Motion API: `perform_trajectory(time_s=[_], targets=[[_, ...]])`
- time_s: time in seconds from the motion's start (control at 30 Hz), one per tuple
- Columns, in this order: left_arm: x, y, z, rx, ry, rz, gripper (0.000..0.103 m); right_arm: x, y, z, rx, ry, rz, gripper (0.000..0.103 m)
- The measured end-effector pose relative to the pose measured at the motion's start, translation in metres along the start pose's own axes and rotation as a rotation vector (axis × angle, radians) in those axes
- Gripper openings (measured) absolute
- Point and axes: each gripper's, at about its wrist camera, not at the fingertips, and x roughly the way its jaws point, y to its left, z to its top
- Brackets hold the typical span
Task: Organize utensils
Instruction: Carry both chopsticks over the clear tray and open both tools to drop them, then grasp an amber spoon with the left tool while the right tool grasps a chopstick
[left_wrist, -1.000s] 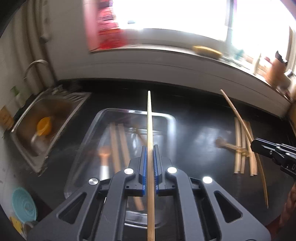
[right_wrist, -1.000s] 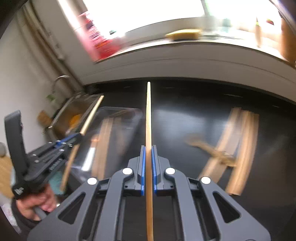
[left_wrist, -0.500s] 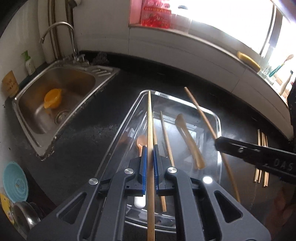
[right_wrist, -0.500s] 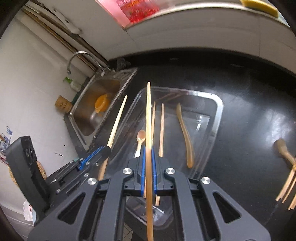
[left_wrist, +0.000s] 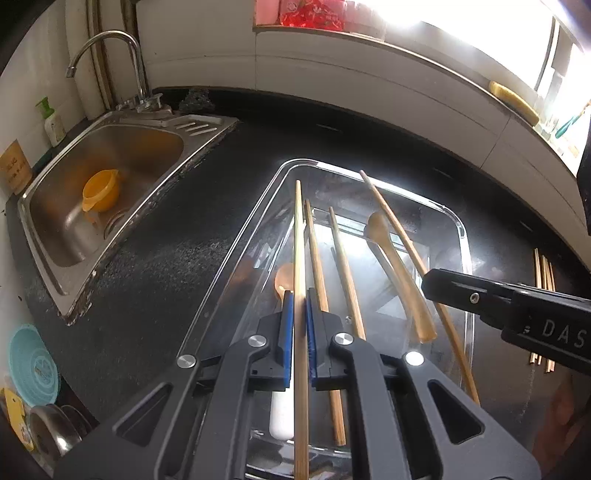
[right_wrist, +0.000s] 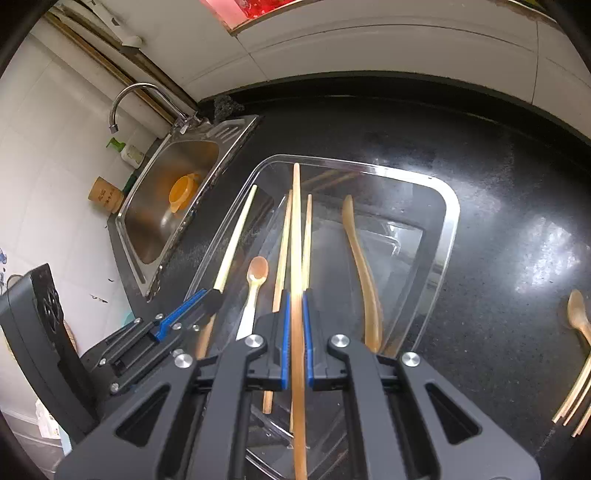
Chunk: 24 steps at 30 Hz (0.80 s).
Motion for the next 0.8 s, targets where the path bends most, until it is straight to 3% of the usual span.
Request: perform_trajectory(time_s=[0.3, 0.33, 0.37, 0.4, 0.43, 0.6, 0.8], targets=[[0.009, 0.003, 0.003, -0.005, 0.01, 0.008, 0.008, 0.0, -0.012, 0.006, 0.05, -0.009, 0.02, 0.008], [0.008, 0.004, 0.004, -0.008, 0.007, 0.015, 0.016, -0.003, -0.014, 0.007, 0.053, -0.009, 0.022, 0.013], [0.008, 0.005, 0.005, -0.009, 0.005, 0.015, 0.044, -0.007, -0.016, 0.008, 0.053, -0.014, 0.025, 0.033], [0.006, 0.006, 0.006, -0.012, 0.001, 0.016, 0.063, -0.015, -0.019, 0.008, 0.055, -0.033, 0.023, 0.049], [-0.001, 0.009, 0.006, -0.021, -0.025, 0.027, 0.084, -0.029, -0.023, 0.007, 0.055, -0.083, 0.014, 0.073], [-0.031, 0.015, 0.003, -0.041, -0.101, 0.032, 0.084, -0.086, -0.049, -0.012, 0.039, -0.196, -0.042, 0.074], [-0.061, -0.033, -0.018, 0.024, -0.14, -0.06, 0.09, -0.155, -0.113, -0.086, 0.054, -0.315, -0.325, 0.074]])
